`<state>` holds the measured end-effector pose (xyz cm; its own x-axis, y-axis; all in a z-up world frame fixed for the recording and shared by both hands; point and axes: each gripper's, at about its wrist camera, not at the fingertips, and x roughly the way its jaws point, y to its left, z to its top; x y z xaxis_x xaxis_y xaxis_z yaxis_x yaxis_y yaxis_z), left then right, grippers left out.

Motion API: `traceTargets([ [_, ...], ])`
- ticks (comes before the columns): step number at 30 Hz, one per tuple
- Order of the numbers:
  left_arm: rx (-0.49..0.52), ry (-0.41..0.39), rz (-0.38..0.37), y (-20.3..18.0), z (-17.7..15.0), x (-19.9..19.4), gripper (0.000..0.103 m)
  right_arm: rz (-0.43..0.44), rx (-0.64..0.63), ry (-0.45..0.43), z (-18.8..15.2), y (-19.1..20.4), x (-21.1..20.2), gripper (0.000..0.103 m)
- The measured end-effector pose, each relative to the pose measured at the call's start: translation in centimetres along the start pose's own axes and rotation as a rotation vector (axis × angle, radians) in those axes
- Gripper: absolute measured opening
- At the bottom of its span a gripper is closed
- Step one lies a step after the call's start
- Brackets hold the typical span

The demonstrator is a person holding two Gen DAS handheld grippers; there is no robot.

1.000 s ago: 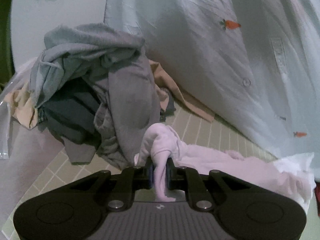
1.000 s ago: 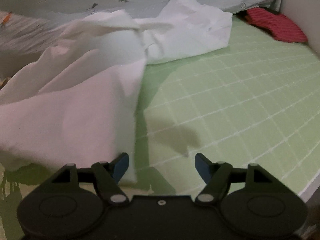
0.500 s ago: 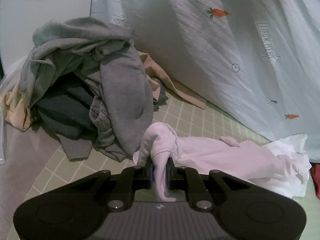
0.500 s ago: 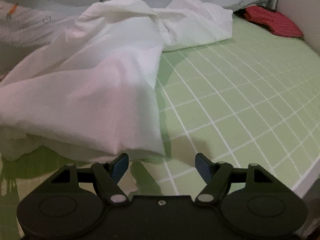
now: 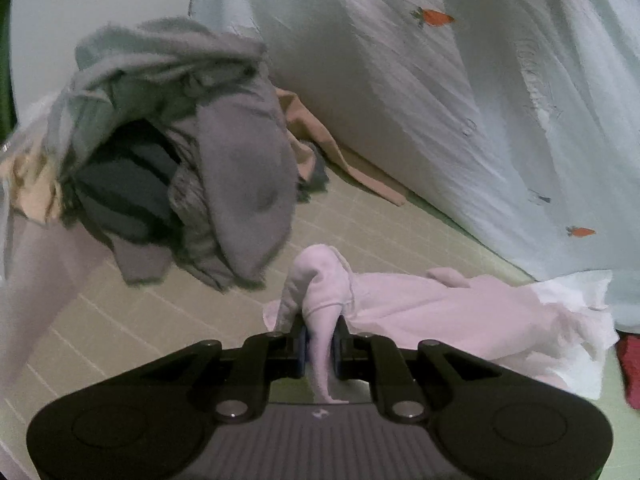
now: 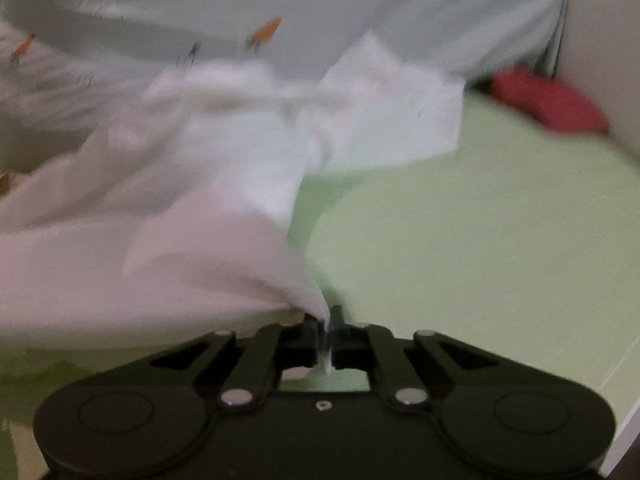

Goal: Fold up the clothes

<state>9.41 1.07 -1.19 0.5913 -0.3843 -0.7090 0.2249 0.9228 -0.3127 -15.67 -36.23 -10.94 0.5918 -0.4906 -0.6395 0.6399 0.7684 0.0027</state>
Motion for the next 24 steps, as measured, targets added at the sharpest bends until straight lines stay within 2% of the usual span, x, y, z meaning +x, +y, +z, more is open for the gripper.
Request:
traceTargets([
  [3,-0.016,-0.017,-0.016,-2.7,-1.1,-0.4,0.013,-0.086,-0.210,-0.182,3.9,-0.4,-1.7,0.005],
  [6,-0.056,-0.058,-0.073,-5.9,-1.0,-1.4,0.013,-0.135,-0.371,-0.378,9.2,-1.6,-3.7,0.005],
  [10,0.001,-0.200,-0.111,-11.7,0.2,-4.0,0.013,-0.172,-0.477,-0.604,16.2,-3.9,-6.2,0.005],
  [11,0.006,-0.230,-0.112,-12.7,0.2,-4.5,0.013,-0.165,-0.475,-0.630,17.2,-4.5,-6.5,0.005],
  [14,0.000,-0.271,-0.089,-14.2,-0.8,-5.1,0.013,-0.121,-0.419,-0.542,17.3,-6.4,-5.0,0.005],
  [16,-0.003,-0.251,-0.035,-14.2,-2.4,-4.5,0.013,-0.091,-0.382,-0.483,17.3,-7.6,-3.9,0.007],
  [17,-0.017,-0.228,-0.007,-13.9,-3.3,-4.1,0.013,-0.077,-0.363,-0.454,17.4,-8.2,-3.4,0.021],
  [18,-0.039,-0.201,0.017,-13.4,-4.2,-3.6,0.013,-0.062,-0.345,-0.425,17.4,-8.9,-2.9,0.038],
  [19,-0.063,-0.173,0.040,-12.9,-5.0,-3.2,0.013,-0.041,-0.310,-0.380,17.1,-9.7,-2.1,0.046],
  [22,-0.135,-0.114,0.103,-10.9,-7.2,-2.6,0.013,0.076,-0.037,-0.095,13.2,-14.2,2.0,0.051],
  [24,-0.186,-0.094,0.119,-10.1,-8.2,-2.4,0.013,0.105,0.036,0.009,10.7,-15.9,3.4,0.057],
])
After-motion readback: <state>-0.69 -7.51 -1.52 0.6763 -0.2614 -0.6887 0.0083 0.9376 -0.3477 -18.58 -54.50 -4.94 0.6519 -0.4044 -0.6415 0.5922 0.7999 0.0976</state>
